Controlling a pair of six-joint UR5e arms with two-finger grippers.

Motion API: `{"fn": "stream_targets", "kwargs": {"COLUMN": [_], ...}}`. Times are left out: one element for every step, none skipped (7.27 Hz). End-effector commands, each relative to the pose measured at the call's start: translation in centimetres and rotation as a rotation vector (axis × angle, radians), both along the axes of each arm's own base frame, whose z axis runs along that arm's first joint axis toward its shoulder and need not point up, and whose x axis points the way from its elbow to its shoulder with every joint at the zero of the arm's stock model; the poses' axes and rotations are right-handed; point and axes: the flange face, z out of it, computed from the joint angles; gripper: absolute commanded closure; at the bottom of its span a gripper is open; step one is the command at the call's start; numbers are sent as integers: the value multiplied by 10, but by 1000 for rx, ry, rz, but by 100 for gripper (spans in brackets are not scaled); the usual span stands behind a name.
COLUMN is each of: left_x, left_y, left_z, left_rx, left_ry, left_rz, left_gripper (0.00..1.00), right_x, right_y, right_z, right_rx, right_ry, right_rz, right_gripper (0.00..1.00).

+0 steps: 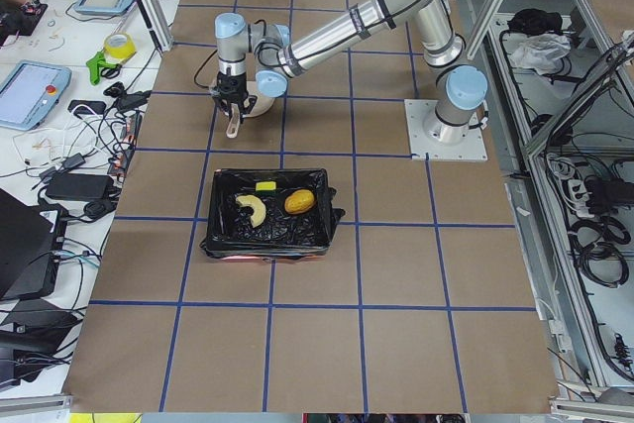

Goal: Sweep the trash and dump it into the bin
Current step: 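Lower the dustpan back onto the table with the left gripper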

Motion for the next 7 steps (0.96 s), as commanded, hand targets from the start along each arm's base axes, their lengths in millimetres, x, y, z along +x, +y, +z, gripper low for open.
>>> {"fn": "stream_targets", "kwargs": {"left_x": [-2,-3,-12,-16,-17,-17,-20], "left_y": [1,4,6,9,11,11,15], "left_z": [-3,-5,7,19,27,43,68], "left_rx": [7,9,-6,-15,-19,-20,-40], "left_ry": [10,12,10,9,8,-8,-21], "left_rz": [-4,-8,-20,-28,-44,-134,-202], "left_gripper": [51,45,37,32,19,17,15], "right_x": [-1,0,-1,-1,-2,-2,-2], "right_y": [0,0,0,0,0,0,0], "right_z": [-1,-1,-2,-2,-3,-3,-3], "right_rx": [1,1,1,1,3,4,4], "right_ry": [1,1,1,1,1,1,1], "right_rz": [-1,0,0,-1,-1,-1,-1], "right_gripper": [0,0,0,0,0,0,0]}}
